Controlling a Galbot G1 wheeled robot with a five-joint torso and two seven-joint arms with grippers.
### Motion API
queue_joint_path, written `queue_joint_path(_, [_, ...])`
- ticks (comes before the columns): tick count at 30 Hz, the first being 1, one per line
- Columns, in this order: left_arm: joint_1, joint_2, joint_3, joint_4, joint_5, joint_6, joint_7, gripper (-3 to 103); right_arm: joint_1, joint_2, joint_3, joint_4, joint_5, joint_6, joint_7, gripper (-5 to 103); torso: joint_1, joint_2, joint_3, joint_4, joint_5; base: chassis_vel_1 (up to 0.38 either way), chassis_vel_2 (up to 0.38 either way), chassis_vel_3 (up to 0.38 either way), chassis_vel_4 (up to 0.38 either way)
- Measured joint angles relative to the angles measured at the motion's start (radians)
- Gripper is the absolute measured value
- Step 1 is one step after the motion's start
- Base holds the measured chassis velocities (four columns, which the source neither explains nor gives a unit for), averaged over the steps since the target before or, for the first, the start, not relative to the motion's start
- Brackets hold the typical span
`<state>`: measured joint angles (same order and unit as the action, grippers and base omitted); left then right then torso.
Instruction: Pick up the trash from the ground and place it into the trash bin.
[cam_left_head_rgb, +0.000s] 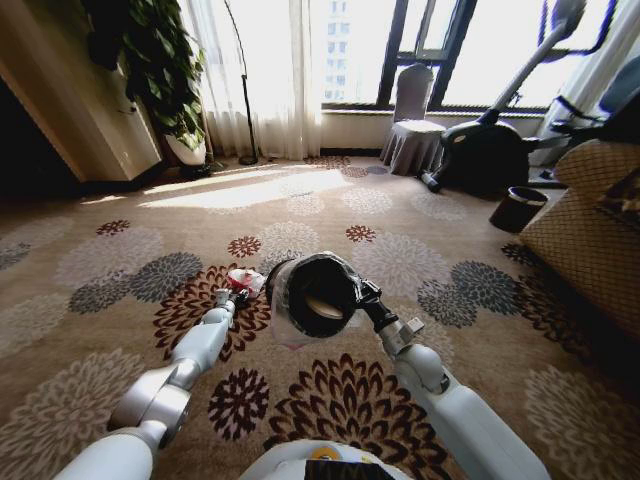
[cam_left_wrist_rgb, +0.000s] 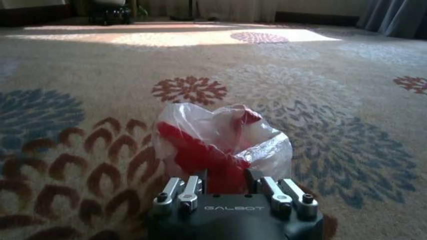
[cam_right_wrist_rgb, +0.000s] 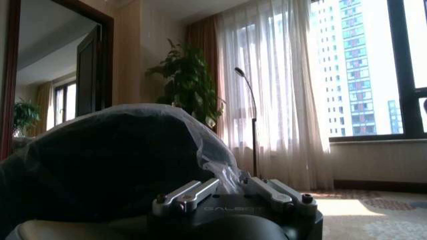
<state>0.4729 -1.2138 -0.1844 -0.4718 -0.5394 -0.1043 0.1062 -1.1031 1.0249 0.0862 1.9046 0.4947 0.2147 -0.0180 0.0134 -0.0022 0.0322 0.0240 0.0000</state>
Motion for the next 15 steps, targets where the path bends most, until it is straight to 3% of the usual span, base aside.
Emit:
queue_joint_path(7, [0.071,0.029,-0.012,-0.095,-0.050,0.007,-0.008,11,0.002,0.006,-0.004,0.000,0.000,0.000,0.000,0,0.000,0.000,0.000,0.0002,0.0001,0.000,0.000,0.000,0.000])
queue_joint_path(9, [0.089,0.036,-0.012,-0.127,-0.068,0.007,-0.009,11,0.002,0.008,-0.005,0.000,0.000,0.000,0.000,0,0.000,0.000,0.000,0.0002,0.0000,0.000,0.000,0.000,0.000])
queue_joint_path(11, [0.133,0.051,-0.012,-0.194,-0.092,-0.010,-0.009,0,0.002,0.013,-0.005,0.001,0.000,-0.001,0.000,0,0.000,0.000,0.000,0.0000,0.0002,0.000,0.000,0.000,0.000])
queue_joint_path(15, [0.195,0.078,-0.027,-0.275,-0.087,-0.058,-0.023,0,0.000,0.017,-0.004,0.002,0.003,-0.005,0.000,0,0.000,0.000,0.000,0.0000,0.0000,0.000,0.000,0.000,0.000])
